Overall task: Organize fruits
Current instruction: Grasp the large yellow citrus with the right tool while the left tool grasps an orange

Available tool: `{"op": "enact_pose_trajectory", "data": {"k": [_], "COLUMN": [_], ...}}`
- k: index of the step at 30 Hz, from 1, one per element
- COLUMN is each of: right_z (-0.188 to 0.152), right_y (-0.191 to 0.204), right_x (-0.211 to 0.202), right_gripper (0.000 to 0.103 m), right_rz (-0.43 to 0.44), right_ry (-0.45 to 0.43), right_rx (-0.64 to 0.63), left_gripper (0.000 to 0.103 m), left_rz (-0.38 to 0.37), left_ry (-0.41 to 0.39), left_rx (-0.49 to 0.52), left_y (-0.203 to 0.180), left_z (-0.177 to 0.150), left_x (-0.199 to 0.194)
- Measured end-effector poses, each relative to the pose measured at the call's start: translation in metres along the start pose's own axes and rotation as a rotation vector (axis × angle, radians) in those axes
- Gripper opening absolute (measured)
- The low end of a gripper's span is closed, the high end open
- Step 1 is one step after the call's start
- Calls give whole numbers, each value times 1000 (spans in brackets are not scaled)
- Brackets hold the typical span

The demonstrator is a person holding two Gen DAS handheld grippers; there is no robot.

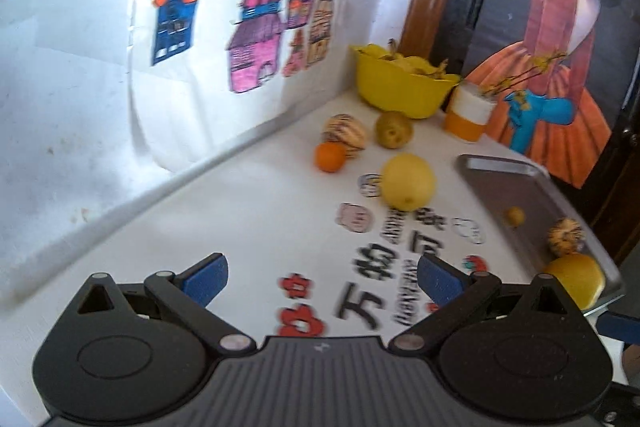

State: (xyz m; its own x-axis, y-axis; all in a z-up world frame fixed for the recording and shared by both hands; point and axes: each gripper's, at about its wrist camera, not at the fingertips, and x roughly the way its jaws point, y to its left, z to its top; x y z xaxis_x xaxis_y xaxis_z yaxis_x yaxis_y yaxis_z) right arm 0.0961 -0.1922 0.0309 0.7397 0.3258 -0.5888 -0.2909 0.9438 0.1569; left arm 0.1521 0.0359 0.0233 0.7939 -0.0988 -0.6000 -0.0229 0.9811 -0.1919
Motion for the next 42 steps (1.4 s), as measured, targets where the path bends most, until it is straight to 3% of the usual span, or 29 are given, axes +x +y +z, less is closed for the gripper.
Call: {"op": "enact_pose_trajectory", "data": {"k": [9, 19, 25, 29, 36, 42], "right_z": [34, 91, 83, 77, 85, 86], "right_y": [22, -3, -15, -15, -10, -4], "right_x": [35, 70, 114, 142, 170, 187], "right_gripper": [102, 102, 102, 102, 102, 91], "right_rz": [32, -91, -114, -90, -48, -32], "right_ry": [37, -24, -16, 17, 14, 16], "right_rx": [-18, -102, -126, -170, -216, -264], "left_gripper": [103, 103, 103, 103, 102, 100], "left_rz": [19, 49, 66, 46, 19, -19], "left_ry": [12, 27, 47, 59, 33, 2], "left_rx": [17, 27, 28, 9, 69, 107], "left_y": [19, 8, -3, -6, -12, -13], "left_z": [24, 52, 72, 79, 81, 76], "left_x": [25, 71, 113, 136, 155, 158]}}
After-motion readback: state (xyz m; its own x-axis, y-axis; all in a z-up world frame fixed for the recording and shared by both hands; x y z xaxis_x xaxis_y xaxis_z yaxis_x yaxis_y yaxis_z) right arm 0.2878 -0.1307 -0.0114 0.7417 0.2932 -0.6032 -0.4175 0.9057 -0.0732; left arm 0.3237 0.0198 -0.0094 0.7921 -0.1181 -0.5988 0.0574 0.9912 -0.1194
